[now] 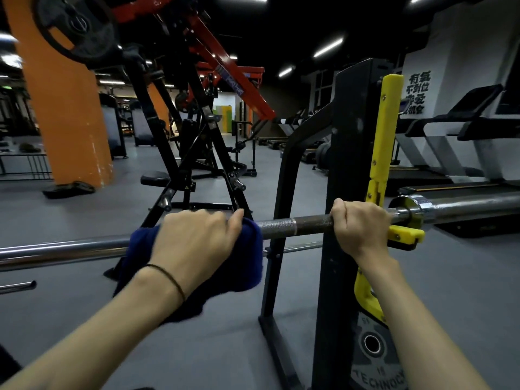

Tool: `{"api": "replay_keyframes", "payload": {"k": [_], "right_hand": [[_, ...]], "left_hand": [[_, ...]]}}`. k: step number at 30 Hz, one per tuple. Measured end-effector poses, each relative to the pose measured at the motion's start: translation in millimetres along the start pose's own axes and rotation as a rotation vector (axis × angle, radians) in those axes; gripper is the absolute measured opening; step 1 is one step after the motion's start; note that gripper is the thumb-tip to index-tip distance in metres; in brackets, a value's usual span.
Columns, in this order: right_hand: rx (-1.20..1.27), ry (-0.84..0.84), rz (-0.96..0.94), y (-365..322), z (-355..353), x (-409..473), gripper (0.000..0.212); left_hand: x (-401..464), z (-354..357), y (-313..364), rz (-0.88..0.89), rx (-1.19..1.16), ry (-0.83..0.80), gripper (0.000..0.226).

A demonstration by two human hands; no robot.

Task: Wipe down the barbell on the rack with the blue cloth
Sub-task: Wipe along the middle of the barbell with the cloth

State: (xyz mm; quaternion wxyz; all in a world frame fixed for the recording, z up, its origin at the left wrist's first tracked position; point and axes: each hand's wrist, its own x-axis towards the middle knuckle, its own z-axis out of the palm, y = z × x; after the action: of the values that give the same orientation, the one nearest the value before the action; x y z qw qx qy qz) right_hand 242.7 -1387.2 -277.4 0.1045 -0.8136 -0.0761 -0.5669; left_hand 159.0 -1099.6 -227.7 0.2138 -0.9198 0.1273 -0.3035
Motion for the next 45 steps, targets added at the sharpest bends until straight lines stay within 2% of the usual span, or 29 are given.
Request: {"api": "replay_keyframes", "payload": {"k": [3,5,7,9,10,12,14,17,20,23,27,32,35,40,43,45], "right_hand": [[-0.005,0.012,0.007,-4.2,-0.5,-0.5,0.054],[-0.002,0.009,-0.016,-2.3,-1.2,0.3,0.055],[-0.007,0.019,-0.047,2.4,-1.6,1.0,0.055],[-0.013,0.033,-0.049,6.0,-1.0,1.3,0.054],[-0.010,0.034,-0.044,6.9,-0.8,0.9,0.055],[0.014,0.035,-0.041,6.0,-0.8,0.5,0.056],[0.030,0.048,-0.035,1.4,-1.3,0.1,0.055],[0.026,0.101,-0.025,-5.2,-0.8,-0.5,0.050],[0.019,0.101,-0.018,-6.0,0.7,-0.6,0.051],[0.009,0.101,-0.047,-1.1,-1.3,-1.2,0.052],[-0.008,0.080,-0.090,5.4,-0.9,-1.2,0.053],[0.012,0.093,-0.047,1.0,1.9,-2.1,0.053],[0.000,0.111,-0.019,-2.0,3.5,-1.7,0.053],[-0.021,0.079,-0.016,-3.2,-0.7,-2.0,0.055],[-0.016,0.053,-0.036,-1.0,-4.0,-0.6,0.054],[0.002,0.027,-0.018,0.2,-5.4,-1.3,0.055]], "left_hand": [[35.7,-4.6,47.3,-0.030,-0.135,0.005,0.029],[59.7,-5.7,87.5,0.033,-0.168,0.125,0.037],[70.0,-12.0,107.2,0.138,-0.198,0.132,0.047],[64.2,-8.8,100.0,0.157,-0.179,0.150,0.067],[56.5,-4.5,88.7,0.132,-0.206,0.168,0.069],[35.3,9.3,61.6,0.061,-0.263,0.222,0.055],[11.4,25.9,39.7,0.052,-0.189,0.321,0.045],[1.1,34.5,44.9,-0.005,-0.161,0.412,0.038],[32.0,26.5,96.2,-0.053,-0.195,0.419,0.041],[56.8,21.5,128.1,0.025,-0.167,0.391,0.046],[37.7,24.3,84.4,0.072,-0.163,0.379,0.042],[-13.2,40.8,16.0,0.000,-0.095,0.375,0.041],[-3.6,38.2,40.2,-0.069,-0.124,0.361,0.037],[40.6,24.9,127.2,0.009,-0.177,0.366,0.045],[38.2,23.9,126.8,0.019,-0.223,0.378,0.055],[19.0,25.5,106.0,0.060,-0.240,0.329,0.066]]}}
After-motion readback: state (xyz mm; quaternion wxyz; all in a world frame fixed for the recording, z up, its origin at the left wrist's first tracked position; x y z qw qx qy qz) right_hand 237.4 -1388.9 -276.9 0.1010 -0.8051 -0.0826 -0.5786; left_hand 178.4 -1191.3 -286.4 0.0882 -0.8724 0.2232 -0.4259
